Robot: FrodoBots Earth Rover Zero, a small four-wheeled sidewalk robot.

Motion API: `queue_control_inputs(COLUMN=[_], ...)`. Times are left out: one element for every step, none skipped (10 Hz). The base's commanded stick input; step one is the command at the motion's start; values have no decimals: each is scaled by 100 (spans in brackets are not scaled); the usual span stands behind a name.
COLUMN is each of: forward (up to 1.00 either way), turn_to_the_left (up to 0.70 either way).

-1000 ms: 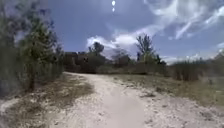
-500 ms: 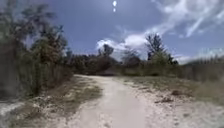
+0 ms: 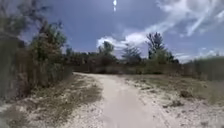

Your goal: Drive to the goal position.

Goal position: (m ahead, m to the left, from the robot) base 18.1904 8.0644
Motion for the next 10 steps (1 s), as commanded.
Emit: queue_control_inputs(forward=[50, 50, 50, 50, 50, 50, 50, 50, 50, 50], turn_to_the_left=[0, 0, 0, 0, 0, 0, 0, 0, 0, 0])
